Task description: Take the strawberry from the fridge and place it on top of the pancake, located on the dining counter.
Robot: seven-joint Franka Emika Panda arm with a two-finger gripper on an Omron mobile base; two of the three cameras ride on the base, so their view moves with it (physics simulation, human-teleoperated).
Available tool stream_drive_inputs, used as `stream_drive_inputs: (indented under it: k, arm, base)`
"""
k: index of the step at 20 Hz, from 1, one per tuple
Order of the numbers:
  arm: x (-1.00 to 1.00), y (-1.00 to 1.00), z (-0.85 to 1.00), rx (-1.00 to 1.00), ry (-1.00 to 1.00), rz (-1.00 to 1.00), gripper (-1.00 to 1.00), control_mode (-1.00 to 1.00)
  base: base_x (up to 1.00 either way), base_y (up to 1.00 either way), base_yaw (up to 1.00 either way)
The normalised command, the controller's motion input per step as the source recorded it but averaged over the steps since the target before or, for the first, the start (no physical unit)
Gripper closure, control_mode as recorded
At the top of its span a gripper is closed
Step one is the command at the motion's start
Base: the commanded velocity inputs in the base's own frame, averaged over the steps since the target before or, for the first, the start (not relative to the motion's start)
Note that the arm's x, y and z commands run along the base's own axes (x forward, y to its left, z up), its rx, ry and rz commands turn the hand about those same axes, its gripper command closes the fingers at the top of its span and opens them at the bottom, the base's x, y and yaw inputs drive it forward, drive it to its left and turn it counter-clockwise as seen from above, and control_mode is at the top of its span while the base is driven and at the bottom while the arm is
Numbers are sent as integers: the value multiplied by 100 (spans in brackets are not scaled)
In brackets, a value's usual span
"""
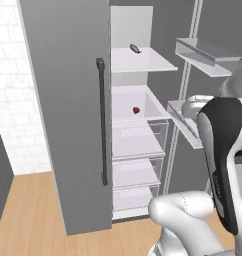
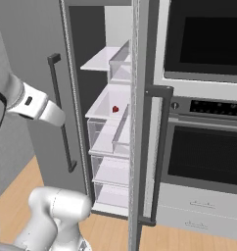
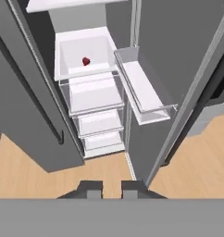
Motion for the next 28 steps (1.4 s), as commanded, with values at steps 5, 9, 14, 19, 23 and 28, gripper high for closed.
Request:
stream_drive_inputs:
  k: [5, 9, 14, 19, 23, 28]
  arm:
    - [-31, 11, -11, -5, -12, 14, -100, -100]
    - [-53, 0, -32, -3, -30, 9, -100, -100]
    - [-14, 0, -9, 0, -13, 3, -100, -100]
    - [1, 0, -4, 0, 0, 0, -100, -100]
    - [0, 0, -3, 0, -1, 0, -100, -100]
    - [0, 0, -10, 0, 0, 0, -100, -100]
  base:
    - [0, 0, 0]
    - [0, 0, 0]
    - [0, 0, 0]
    - [0, 0, 0]
    - [0, 0, 0]
    - [0, 0, 0]
